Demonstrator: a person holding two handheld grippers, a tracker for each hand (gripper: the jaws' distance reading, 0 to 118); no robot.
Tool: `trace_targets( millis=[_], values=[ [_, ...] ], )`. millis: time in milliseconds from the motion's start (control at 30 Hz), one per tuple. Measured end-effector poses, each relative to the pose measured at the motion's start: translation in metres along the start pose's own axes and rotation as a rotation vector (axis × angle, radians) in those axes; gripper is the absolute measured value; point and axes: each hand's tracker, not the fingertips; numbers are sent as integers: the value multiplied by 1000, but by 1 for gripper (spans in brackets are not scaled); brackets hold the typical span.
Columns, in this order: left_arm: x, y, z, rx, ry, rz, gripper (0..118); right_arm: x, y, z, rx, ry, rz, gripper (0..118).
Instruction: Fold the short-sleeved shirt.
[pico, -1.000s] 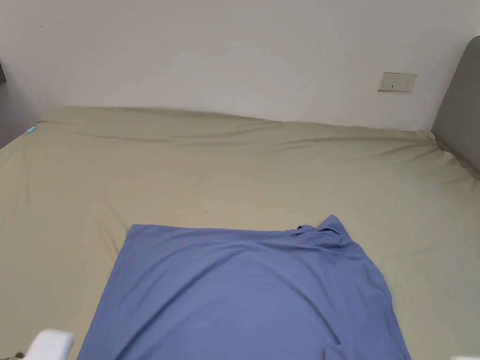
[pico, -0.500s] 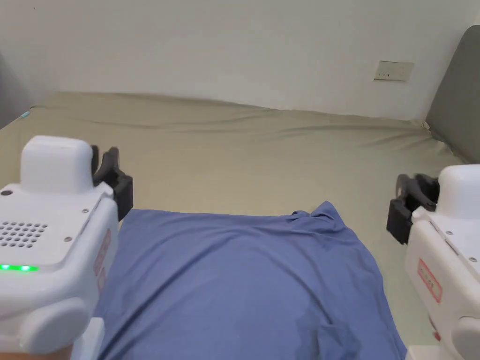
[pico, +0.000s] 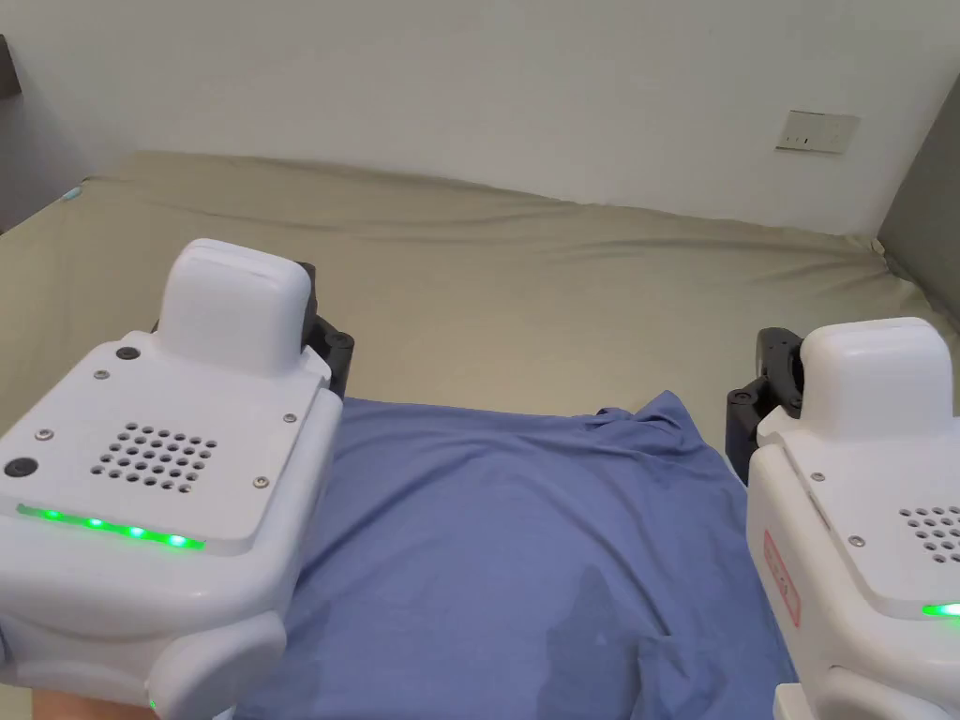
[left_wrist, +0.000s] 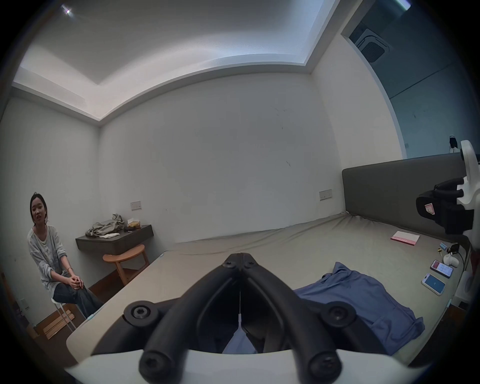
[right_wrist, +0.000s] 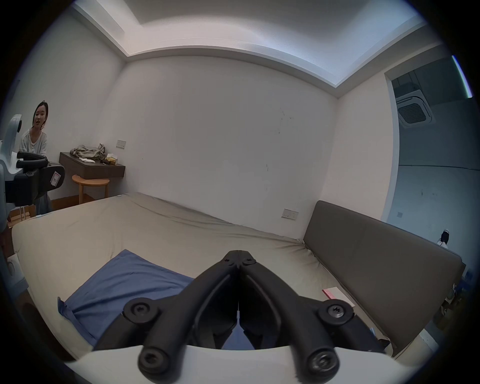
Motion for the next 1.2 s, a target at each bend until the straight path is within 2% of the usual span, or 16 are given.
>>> trace_targets(
  millis=[200, 267, 433, 500, 533, 567, 600, 633, 667, 700, 900, 1000, 1100, 1200],
  values=[
    [-8, -8, -8, -44, -20, 11, 0, 2, -2, -1, -12, 1, 5, 2],
    [-16, -18, -14, -98, -91, 44, 0, 4, -5, -2, -20, 3, 4, 2],
    [-40, -68, -29, -265, -33, -19, 0, 8, -15, -3, -55, -4, 15, 2],
    [-55, -93, -31, -346, -37, 29, 16, 12, -22, -5, -74, -5, 10, 2],
    [-64, -108, -32, -395, -49, 59, 21, 15, -25, -6, -84, -4, 5, 2],
    [-72, -123, -33, -444, -53, 79, 32, 15, -28, -6, -96, -5, 4, 2],
    [-78, -137, -33, -485, -44, 89, 47, 17, -32, -7, -110, -9, 6, 2],
    [-82, -152, -33, -541, -26, 87, 70, 18, -36, -8, -123, -12, 9, 2],
    [-86, -170, -33, -597, -20, 77, 103, 19, -38, -8, -137, -15, 10, 2],
    [-87, -185, -32, -642, -12, 74, 118, 19, -41, -8, -146, -17, 8, 2],
    [-92, -268, -25, -855, 46, 93, 113, 25, -54, -11, -213, -29, -18, 2],
    [-94, -287, -29, -914, 80, 121, 97, 25, -56, -13, -232, -36, -17, 2],
    [-95, -297, -31, -948, 79, 153, 91, 25, -55, -14, -243, -39, -23, 2],
    [-91, -307, -35, -978, 38, 173, 69, 25, -56, -15, -253, -43, -20, 2]
  ],
)
